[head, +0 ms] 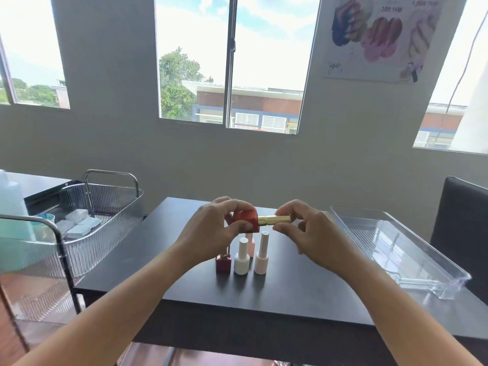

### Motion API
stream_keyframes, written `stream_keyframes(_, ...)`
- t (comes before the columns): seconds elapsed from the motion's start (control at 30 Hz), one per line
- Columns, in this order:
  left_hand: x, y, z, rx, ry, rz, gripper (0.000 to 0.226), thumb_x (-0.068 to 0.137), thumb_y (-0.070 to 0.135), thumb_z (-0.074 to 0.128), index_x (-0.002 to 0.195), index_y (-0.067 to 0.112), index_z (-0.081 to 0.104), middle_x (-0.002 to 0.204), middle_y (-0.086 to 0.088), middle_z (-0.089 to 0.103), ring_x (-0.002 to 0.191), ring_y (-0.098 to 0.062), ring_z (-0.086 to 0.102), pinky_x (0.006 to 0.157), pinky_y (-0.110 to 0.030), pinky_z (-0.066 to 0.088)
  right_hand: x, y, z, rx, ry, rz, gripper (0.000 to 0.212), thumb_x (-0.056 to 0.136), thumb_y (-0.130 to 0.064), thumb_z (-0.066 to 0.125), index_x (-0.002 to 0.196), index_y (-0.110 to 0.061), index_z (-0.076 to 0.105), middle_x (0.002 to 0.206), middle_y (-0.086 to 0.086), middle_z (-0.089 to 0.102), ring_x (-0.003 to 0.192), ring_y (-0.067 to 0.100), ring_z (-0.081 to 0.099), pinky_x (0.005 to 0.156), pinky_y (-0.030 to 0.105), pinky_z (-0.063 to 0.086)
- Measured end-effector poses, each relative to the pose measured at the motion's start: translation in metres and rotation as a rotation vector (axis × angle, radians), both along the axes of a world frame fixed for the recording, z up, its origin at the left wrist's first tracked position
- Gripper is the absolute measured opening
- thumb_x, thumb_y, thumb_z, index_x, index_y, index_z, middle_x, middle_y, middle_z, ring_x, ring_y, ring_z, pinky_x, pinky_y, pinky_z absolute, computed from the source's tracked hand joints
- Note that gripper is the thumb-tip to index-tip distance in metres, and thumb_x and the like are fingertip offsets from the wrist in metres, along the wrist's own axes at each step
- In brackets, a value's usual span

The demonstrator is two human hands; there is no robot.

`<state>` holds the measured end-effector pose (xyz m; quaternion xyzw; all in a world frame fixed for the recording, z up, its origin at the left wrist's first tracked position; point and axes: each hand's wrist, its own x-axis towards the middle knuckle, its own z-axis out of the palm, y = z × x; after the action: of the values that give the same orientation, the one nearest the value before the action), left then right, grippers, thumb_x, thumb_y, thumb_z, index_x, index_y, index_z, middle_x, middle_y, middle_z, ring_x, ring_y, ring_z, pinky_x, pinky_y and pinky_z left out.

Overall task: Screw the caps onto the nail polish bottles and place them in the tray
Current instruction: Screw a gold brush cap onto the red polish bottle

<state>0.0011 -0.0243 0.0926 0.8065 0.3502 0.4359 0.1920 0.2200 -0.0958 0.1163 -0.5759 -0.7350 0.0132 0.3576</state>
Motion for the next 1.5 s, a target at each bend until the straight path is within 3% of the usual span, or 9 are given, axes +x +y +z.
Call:
stream_keyframes(0.13, 0.001, 0.000, -0.001, 0.052, 0.045, 0.022, 0.024, 0.083, 0.032, 0.077, 0.103, 0.044, 0.069, 0.093, 0.018, 0.066, 0.088, -0.002, 0.059, 0.079, -0.023, 0.049, -0.002, -0.001, 0.001, 0.102, -0.079, -0.031, 0.011, 0.090, -0.035, 0.064, 0.100, -0.029, 0.065, 0.072, -0.017, 0.061, 0.053, 0.009, 0.050, 0.061, 0.033, 0.050)
stream_keyframes(0.33, 0.001, -0.001, -0.003, 0.078, 0.121, 0.025, 0.025, 0.089, 0.027, 0.072, 0.113, 0.034, 0.071, 0.094, 0.023, 0.061, 0.087, 0.000, 0.060, 0.079, -0.017, 0.045, -0.005, -0.005, 0.001, 0.135, -0.343, -0.045, 0.027, 0.098, -0.037, 0.051, 0.117, -0.022, 0.064, 0.108, -0.006, 0.061, 0.074, 0.027, 0.064, 0.063, 0.037, 0.051)
stream_keyframes(0.5, -0.001, 0.000, 0.003, 0.052, 0.160, -0.012, 0.030, 0.085, 0.030, 0.075, 0.113, 0.039, 0.070, 0.091, 0.016, 0.063, 0.087, 0.002, 0.057, 0.075, -0.006, 0.040, -0.009, -0.004, -0.004, 0.141, -0.470, -0.047, 0.034, 0.100, -0.041, 0.045, 0.122, -0.021, 0.060, 0.108, 0.000, 0.059, 0.074, 0.032, 0.065, 0.059, 0.038, 0.048)
stream_keyframes(0.63, -0.004, -0.003, 0.007, 0.133, 0.215, 0.031, 0.025, 0.081, 0.032, 0.078, 0.104, 0.038, 0.072, 0.083, 0.019, 0.058, 0.080, 0.003, 0.057, 0.068, -0.007, 0.038, -0.009, -0.001, -0.009, 0.132, -0.424, -0.054, 0.028, 0.101, -0.041, 0.042, 0.113, -0.021, 0.058, 0.107, -0.004, 0.063, 0.071, 0.031, 0.061, 0.057, 0.031, 0.035)
stream_keyframes(0.87, 0.000, -0.012, 0.006, 0.275, 0.231, 0.101, 0.020, 0.080, 0.037, 0.074, 0.099, 0.034, 0.072, 0.082, 0.014, 0.055, 0.068, -0.009, 0.056, 0.067, -0.026, 0.049, -0.011, 0.007, -0.012, 0.050, -0.186, -0.006, 0.018, 0.099, -0.035, 0.049, 0.103, -0.024, 0.063, 0.092, -0.010, 0.062, 0.073, 0.021, 0.054, 0.063, 0.030, 0.039)
stream_keyframes(1.0, 0.001, -0.015, 0.004, 0.330, 0.236, 0.144, 0.021, 0.080, 0.035, 0.077, 0.100, 0.032, 0.071, 0.086, 0.011, 0.061, 0.070, -0.012, 0.060, 0.065, -0.029, 0.052, -0.011, 0.013, -0.013, 0.037, -0.129, 0.000, 0.016, 0.098, -0.033, 0.052, 0.100, -0.024, 0.065, 0.088, -0.010, 0.063, 0.075, 0.019, 0.055, 0.067, 0.031, 0.043)
stream_keyframes(1.17, 0.002, -0.016, 0.002, 0.371, 0.237, 0.183, 0.020, 0.079, 0.036, 0.078, 0.097, 0.031, 0.071, 0.085, 0.013, 0.060, 0.072, -0.010, 0.057, 0.062, -0.023, 0.043, -0.011, 0.017, -0.016, 0.017, -0.087, 0.019, 0.015, 0.097, -0.033, 0.053, 0.097, -0.024, 0.065, 0.082, -0.013, 0.059, 0.072, 0.015, 0.052, 0.065, 0.029, 0.041)
stream_keyframes(1.37, 0.003, -0.014, -0.001, 0.414, 0.249, 0.214, 0.025, 0.077, 0.037, 0.081, 0.099, 0.027, 0.072, 0.086, 0.009, 0.064, 0.074, -0.014, 0.061, 0.062, -0.026, 0.049, -0.010, 0.019, -0.015, 0.021, -0.078, 0.029, 0.015, 0.097, -0.033, 0.054, 0.096, -0.024, 0.066, 0.088, -0.008, 0.065, 0.076, 0.016, 0.054, 0.069, 0.033, 0.045)
stream_keyframes(1.5, 0.001, -0.010, 0.001, 0.397, 0.252, 0.217, 0.026, 0.078, 0.041, 0.079, 0.100, 0.031, 0.070, 0.086, 0.014, 0.060, 0.067, -0.007, 0.051, 0.060, -0.024, 0.044, -0.011, 0.021, -0.015, 0.016, -0.066, 0.033, 0.014, 0.097, -0.033, 0.054, 0.095, -0.026, 0.066, 0.085, -0.011, 0.063, 0.074, 0.013, 0.054, 0.065, 0.027, 0.042)
